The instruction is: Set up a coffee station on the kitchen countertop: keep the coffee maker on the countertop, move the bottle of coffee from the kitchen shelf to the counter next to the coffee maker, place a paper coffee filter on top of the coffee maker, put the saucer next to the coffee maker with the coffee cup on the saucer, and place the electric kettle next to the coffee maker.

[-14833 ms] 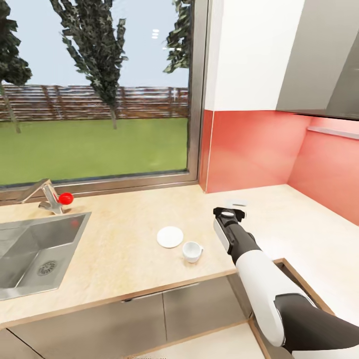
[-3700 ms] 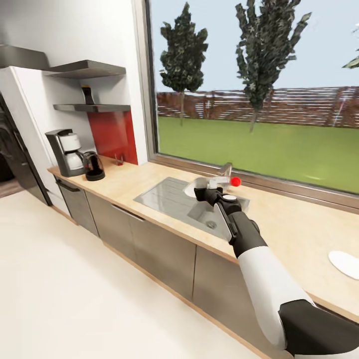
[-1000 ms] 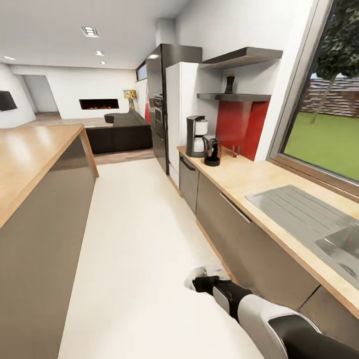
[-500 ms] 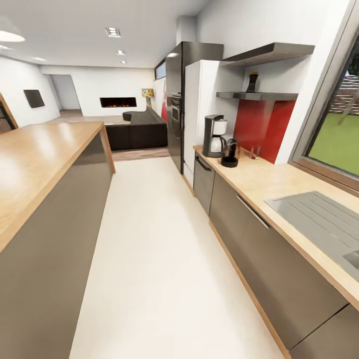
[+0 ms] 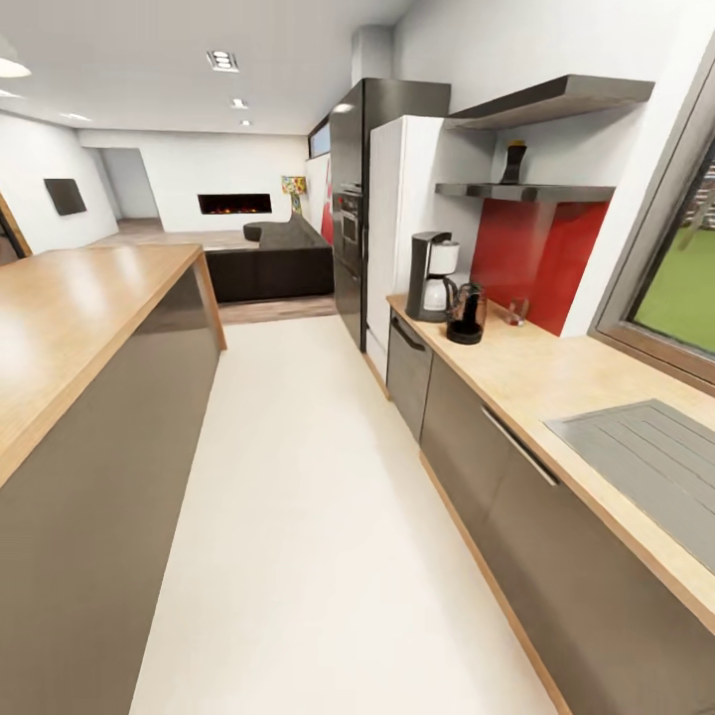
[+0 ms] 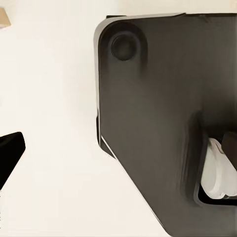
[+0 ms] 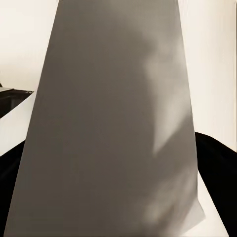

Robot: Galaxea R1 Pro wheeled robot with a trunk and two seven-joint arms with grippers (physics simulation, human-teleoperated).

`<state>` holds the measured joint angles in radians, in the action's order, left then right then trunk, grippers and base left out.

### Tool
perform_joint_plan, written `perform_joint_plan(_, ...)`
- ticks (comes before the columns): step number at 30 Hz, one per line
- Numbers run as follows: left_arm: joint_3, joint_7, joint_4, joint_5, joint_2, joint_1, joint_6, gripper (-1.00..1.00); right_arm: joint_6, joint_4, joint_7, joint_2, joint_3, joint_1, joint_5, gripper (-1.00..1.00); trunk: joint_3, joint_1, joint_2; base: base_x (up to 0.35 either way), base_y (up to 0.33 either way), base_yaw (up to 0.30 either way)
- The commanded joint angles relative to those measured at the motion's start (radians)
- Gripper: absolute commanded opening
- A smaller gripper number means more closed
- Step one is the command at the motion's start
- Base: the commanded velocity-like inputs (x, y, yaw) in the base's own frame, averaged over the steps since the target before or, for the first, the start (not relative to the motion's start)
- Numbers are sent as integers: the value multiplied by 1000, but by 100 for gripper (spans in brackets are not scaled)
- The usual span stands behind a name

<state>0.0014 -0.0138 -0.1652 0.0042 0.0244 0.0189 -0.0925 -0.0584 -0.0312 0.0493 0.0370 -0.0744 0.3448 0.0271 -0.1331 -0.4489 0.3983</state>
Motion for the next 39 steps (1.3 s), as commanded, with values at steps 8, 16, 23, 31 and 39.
perform_joint_plan(8, 0, -2, -3, 0, 0, 1, -2, 100, -6, 0, 1, -1, -7, 0, 2, -100, -2, -1, 2, 338, 0, 15)
perform_joint_plan(16, 2, -2, -1, 0, 0, 1, -5, 100, -6, 3, -1, -4, -8, -1, 4, -100, -8, -1, 2, 338, 0, 200)
perform_joint_plan(23, 2, -2, -1, 0, 2, 1, -6, 100, -6, 4, -3, -7, -8, -2, 5, -100, -10, -1, 2, 338, 0, 214)
perform_joint_plan(31, 0, -2, -2, 0, 2, 1, -7, 100, -6, 5, -3, -9, -8, -6, 6, -100, 1, -1, 2, 338, 0, 27)
perform_joint_plan(39, 0, -2, -2, 0, 2, 1, -6, 100, -6, 5, -3, -7, -9, -10, 7, -100, 14, -1, 2, 338, 0, 0)
